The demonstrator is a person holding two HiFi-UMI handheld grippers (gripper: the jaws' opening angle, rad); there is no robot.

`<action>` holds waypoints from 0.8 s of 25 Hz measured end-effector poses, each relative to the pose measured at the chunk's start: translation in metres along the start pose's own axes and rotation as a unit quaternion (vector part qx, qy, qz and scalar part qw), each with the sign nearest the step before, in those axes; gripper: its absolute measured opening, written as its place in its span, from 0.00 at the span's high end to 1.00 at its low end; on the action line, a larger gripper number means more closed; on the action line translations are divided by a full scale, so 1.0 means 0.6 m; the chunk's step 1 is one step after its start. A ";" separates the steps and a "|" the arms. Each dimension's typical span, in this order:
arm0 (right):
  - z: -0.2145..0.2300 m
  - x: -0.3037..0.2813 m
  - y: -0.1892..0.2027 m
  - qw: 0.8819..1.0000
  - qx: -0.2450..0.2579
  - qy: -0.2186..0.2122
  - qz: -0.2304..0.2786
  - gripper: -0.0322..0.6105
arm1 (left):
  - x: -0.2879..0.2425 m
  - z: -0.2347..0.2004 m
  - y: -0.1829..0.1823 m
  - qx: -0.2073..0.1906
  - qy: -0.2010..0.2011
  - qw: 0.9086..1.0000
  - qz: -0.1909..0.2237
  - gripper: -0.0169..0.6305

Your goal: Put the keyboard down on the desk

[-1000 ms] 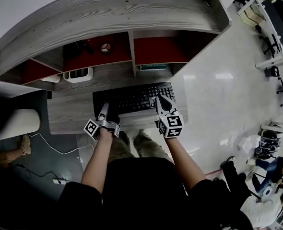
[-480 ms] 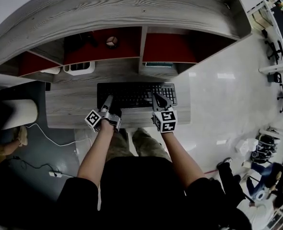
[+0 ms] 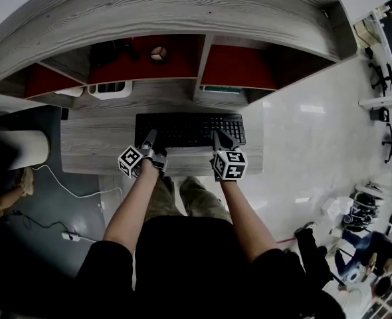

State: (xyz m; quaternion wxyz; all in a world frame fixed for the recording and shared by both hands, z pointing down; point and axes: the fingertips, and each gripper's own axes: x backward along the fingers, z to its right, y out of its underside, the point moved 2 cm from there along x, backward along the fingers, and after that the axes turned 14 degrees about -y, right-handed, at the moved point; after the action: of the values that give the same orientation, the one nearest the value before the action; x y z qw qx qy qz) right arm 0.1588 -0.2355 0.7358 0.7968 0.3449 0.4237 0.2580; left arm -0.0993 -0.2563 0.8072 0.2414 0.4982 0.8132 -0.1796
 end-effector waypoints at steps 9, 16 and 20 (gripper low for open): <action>0.015 0.007 0.026 1.000 -0.021 0.006 -0.010 0.93 | -0.014 -0.038 0.001 -0.033 -0.067 0.997 0.000 0.82; 0.004 0.009 0.052 0.999 -0.019 -0.004 -0.026 0.93 | -0.024 -0.048 -0.003 -0.038 -0.085 0.996 -0.003 0.81; 0.004 0.006 0.061 0.999 -0.016 -0.004 -0.034 0.93 | -0.025 -0.051 -0.002 -0.031 -0.096 0.995 -0.007 0.80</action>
State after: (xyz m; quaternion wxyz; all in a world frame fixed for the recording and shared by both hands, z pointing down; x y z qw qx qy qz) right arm 0.1583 -0.2109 0.7630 0.8121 0.3183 0.4283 0.2361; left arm -0.1012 -0.2514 0.8406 0.3325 0.4654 0.7947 -0.2034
